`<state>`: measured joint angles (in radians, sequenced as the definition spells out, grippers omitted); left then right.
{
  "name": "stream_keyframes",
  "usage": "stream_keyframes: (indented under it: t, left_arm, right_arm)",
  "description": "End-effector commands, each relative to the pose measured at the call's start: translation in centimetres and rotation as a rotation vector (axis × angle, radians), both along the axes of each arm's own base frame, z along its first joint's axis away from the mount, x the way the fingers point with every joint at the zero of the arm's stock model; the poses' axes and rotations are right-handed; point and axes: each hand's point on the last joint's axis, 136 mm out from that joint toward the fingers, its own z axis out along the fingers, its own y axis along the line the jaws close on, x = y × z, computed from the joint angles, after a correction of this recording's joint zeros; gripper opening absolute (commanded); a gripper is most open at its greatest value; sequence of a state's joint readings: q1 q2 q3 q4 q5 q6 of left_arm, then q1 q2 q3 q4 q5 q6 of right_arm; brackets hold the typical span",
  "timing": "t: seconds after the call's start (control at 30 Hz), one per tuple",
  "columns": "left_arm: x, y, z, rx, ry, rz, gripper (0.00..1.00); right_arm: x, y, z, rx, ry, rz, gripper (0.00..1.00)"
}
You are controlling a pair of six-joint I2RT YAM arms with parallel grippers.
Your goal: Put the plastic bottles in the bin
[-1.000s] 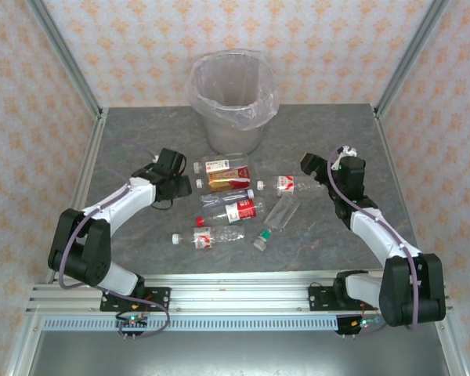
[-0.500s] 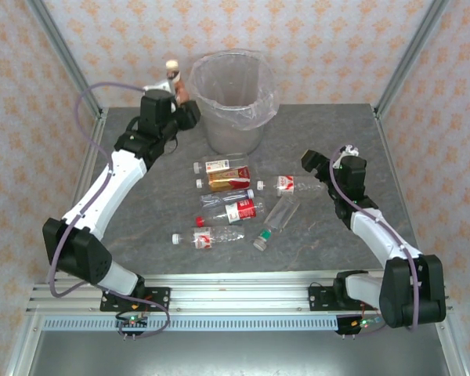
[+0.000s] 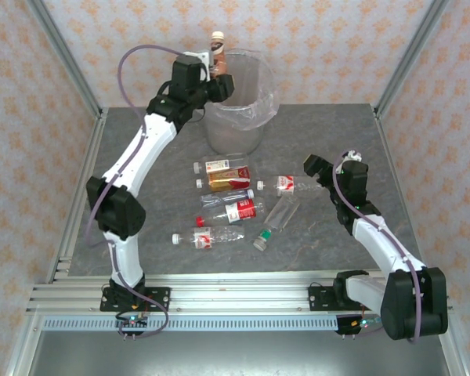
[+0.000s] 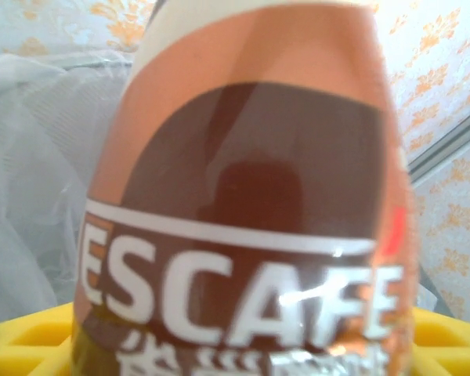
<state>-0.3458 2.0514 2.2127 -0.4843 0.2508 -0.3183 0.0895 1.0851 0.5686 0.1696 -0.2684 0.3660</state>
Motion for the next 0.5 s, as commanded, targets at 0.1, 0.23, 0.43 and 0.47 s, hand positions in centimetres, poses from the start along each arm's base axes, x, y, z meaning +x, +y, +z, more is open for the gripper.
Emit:
stream_keyframes:
  t: [0.1,0.23,0.43,0.47]
  left_arm:
    - [-0.9,-0.6,0.4,0.027,0.065,-0.038,0.90]
    - [-1.7,-0.5,1.7,0.019,0.051,-0.046,0.94]
    - [-4.2,-0.6,4.5,-0.040,-0.003,-0.092,1.00]
    - [-4.7,-0.6,4.9,-0.052,-0.013,-0.096,1.00]
  right_arm:
    - [-0.4,-0.5,-0.4,-0.073,0.034,-0.005,0.99]
    - [-0.5,-0.5,-0.3,-0.148,0.037,0.033,0.99]
    - [-0.4,1.9,-1.1,-0.366,0.082,0.322,0.99]
    - [-0.4,1.9,-1.3,-0.411,0.107,0.362,0.99]
